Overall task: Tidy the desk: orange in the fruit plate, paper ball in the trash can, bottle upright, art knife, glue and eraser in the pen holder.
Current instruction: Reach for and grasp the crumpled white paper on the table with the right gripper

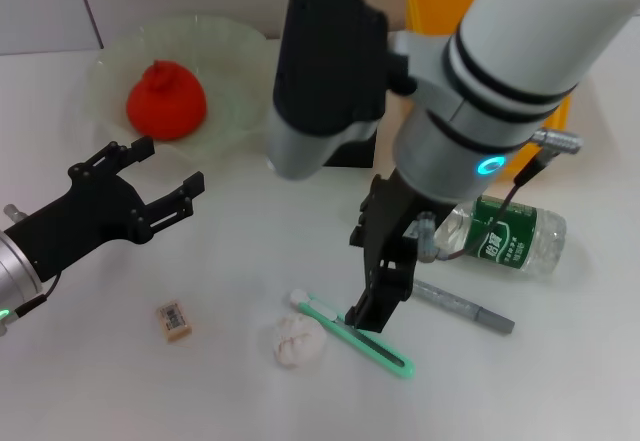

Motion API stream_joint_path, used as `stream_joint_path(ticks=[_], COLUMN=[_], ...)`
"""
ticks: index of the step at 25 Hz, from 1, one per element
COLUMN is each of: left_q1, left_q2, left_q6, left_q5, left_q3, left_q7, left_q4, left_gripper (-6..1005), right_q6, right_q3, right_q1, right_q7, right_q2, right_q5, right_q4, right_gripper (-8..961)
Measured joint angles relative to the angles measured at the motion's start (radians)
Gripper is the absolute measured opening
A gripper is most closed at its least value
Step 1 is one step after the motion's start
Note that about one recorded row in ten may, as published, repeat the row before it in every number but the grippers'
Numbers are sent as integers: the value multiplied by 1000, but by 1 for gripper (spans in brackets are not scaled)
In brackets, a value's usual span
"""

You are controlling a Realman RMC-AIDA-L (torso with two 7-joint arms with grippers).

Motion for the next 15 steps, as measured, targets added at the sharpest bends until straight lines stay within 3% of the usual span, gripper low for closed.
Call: stream_joint_path(ticks=[15], left_q1=[-14], left_q2=[-3], left_q6=[-1], left_q5=[5], left_q3=[5], left_q7=[1], left_q4=[-7], left_gripper=[812], right_q6=[177], right_q3=[-215], right_q1=[-3], right_q7=[-1], right_q2=[6], right_q5=[51], right_q4=[106], right_gripper=[828])
